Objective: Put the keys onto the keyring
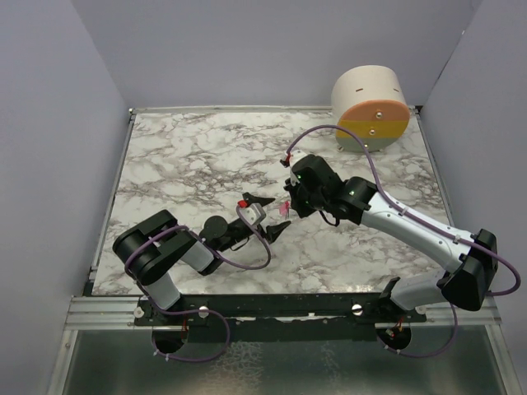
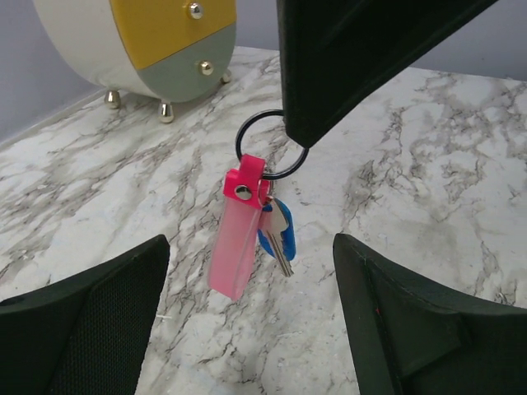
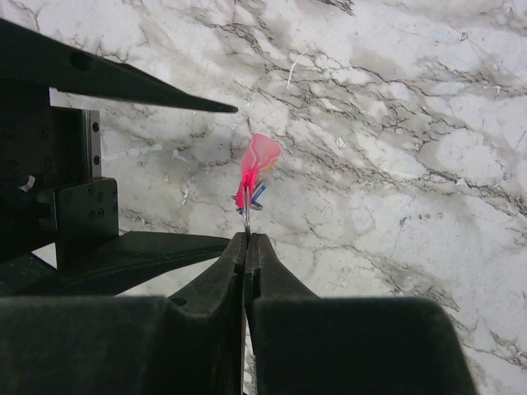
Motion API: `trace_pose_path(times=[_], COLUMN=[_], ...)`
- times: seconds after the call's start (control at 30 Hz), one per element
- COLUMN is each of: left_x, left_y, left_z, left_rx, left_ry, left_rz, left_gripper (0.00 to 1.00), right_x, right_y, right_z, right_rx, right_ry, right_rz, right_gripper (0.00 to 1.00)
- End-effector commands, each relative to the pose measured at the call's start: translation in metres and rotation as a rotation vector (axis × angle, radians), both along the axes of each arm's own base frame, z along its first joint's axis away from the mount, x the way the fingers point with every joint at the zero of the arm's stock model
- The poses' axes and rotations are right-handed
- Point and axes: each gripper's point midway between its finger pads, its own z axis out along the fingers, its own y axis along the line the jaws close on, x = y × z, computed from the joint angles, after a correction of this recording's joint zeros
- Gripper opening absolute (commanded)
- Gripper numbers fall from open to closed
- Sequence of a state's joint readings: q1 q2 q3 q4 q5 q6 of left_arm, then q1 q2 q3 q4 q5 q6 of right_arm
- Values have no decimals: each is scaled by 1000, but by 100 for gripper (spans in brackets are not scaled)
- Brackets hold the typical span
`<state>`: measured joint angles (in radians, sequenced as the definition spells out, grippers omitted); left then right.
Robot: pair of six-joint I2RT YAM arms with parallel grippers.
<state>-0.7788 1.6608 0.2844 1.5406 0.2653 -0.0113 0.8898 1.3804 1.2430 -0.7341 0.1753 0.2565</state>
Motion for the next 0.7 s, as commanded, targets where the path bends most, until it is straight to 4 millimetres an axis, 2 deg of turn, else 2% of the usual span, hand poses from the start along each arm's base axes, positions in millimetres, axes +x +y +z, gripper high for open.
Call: trace_pose_path(times=[0.0, 0.07, 0.13, 0.17, 0.23, 0.3, 0.67], left_x=[-16, -17, -17, -17, -18, -17, -8], left_y=[-7, -8, -8, -8, -9, -9, -4], left_z=[52, 51, 51, 51, 52, 52, 53], left_rx=[-148, -150, -151, -150, -151, -153, -159], left_ry=[-151, -147, -146, -146, -146, -143, -149], left_rz=[-97, -104, -106, -109, -113, -109, 7], left_gripper=[77, 67, 63, 57, 54, 45, 45], right_x=[14, 14, 15, 15, 16, 16, 20], right_y=[10, 11, 12, 13, 14, 15, 25], right_z=[22, 22, 23, 23, 25, 25, 28], right_rx=[47, 49, 53, 57, 64, 68, 122], right_ry=[-68, -69, -70, -71, -74, -73, -74], right_rz=[-14, -14, -13, -13, -13, -14, -31], right_gripper=[1, 1, 1, 1, 1, 1, 1])
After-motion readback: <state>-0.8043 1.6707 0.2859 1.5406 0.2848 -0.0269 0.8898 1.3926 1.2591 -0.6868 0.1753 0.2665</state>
